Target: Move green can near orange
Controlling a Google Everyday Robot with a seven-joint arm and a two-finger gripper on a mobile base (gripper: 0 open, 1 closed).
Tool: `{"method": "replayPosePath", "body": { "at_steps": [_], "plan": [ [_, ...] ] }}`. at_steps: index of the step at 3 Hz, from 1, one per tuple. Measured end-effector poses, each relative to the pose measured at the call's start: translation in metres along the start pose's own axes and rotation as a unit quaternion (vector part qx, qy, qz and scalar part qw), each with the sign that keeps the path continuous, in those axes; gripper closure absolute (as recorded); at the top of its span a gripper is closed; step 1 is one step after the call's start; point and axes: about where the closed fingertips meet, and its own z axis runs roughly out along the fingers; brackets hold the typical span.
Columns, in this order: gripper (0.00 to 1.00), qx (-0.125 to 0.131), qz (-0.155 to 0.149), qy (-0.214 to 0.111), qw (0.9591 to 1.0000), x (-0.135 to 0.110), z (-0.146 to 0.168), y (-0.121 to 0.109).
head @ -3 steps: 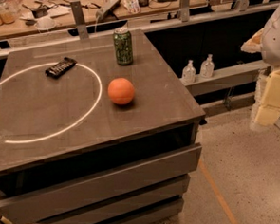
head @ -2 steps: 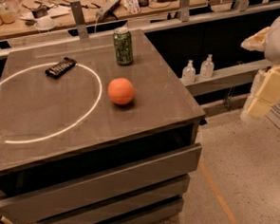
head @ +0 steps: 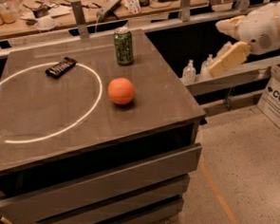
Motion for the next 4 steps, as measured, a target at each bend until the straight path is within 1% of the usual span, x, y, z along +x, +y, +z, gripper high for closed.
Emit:
{"method": "replayPosePath", "body": {
  "at_steps": [1,2,3,4],
  "plan": [
    [0.0,-0.011,0.03,-0.062,0.9976,-0.004,0.012,-0.02],
    [0.0,-0.012,0.03,-0.061,0.9976,-0.004,0.012,-0.02],
    [0.0,0.006,0.04,-0.071,0.9967,-0.006,0.013,-0.016],
    [0.0,0.031,0.07,-0.103,0.9918,-0.004,0.035,-0.002]
  ]
}}
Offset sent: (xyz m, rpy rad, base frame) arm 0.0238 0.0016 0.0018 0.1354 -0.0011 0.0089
